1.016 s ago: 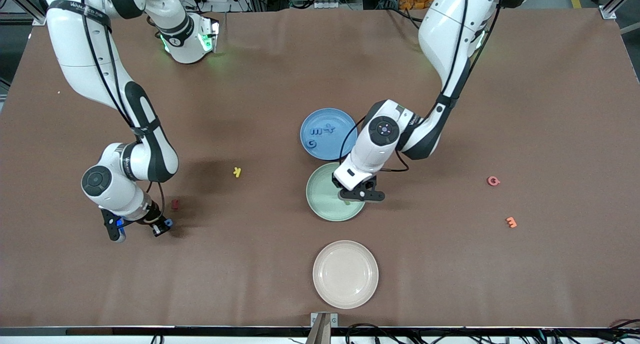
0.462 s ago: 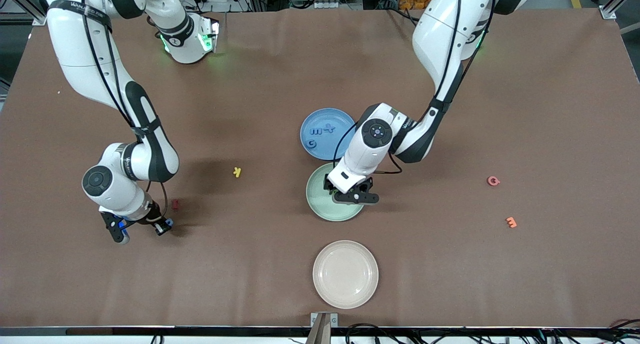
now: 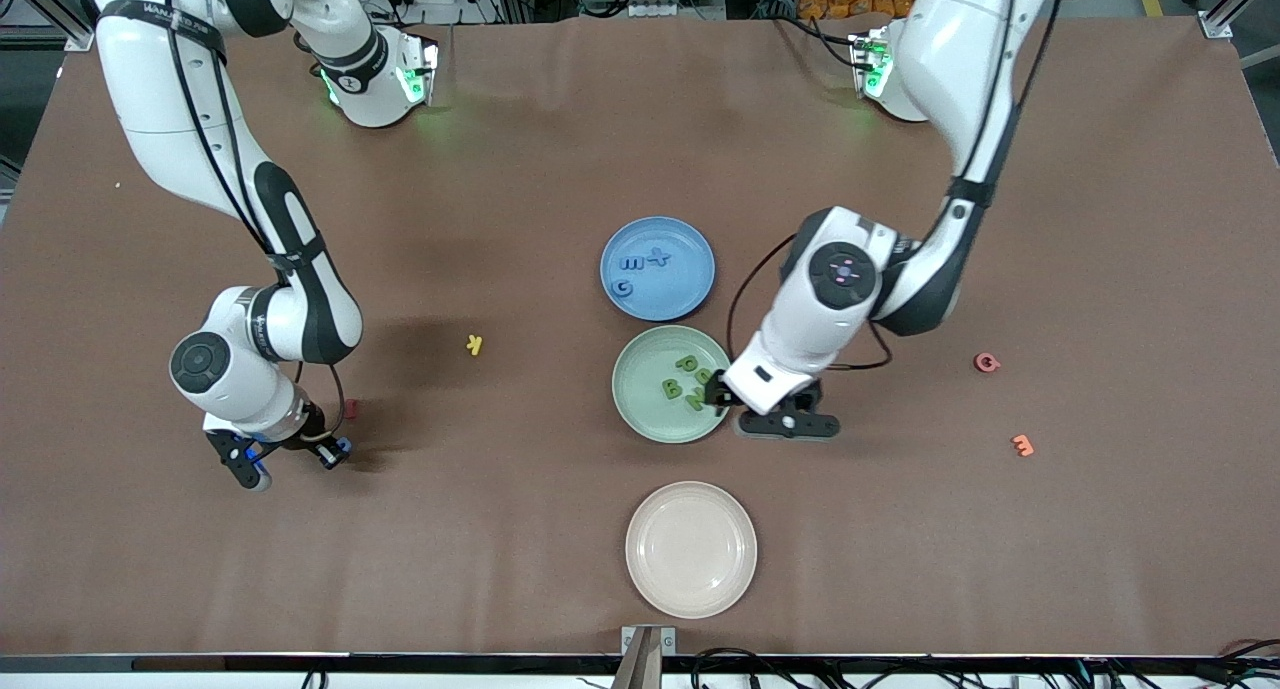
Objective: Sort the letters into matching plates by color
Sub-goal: 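Withdraw the left gripper from the plate while the right gripper lifts the a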
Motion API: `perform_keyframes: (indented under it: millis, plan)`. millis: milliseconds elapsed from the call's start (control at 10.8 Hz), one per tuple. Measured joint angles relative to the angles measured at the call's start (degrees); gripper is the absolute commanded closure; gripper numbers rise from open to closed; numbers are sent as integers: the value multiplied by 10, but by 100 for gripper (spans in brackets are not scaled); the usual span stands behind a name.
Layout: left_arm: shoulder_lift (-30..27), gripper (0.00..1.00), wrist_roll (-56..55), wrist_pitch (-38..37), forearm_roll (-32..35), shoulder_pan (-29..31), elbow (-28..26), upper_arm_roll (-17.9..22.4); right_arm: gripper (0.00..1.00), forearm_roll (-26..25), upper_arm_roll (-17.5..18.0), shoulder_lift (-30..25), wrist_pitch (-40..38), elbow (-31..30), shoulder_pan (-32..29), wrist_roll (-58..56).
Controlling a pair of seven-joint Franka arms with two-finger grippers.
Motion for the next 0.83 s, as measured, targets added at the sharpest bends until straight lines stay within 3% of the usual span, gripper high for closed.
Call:
perform_keyframes:
  millis: [369, 554, 831]
  plan:
    - [-54, 0, 181, -122, 1, 91, 0, 7, 80, -16, 6, 0, -1, 2, 5, -13]
    - [-81, 0, 259, -184, 4, 104, 0, 51, 80, -40, 9, -2, -9, 5, 6, -14]
    - [-128, 0, 277, -302, -10, 116, 3, 107, 80, -82, 21, -13, -63, 19, 7, -17]
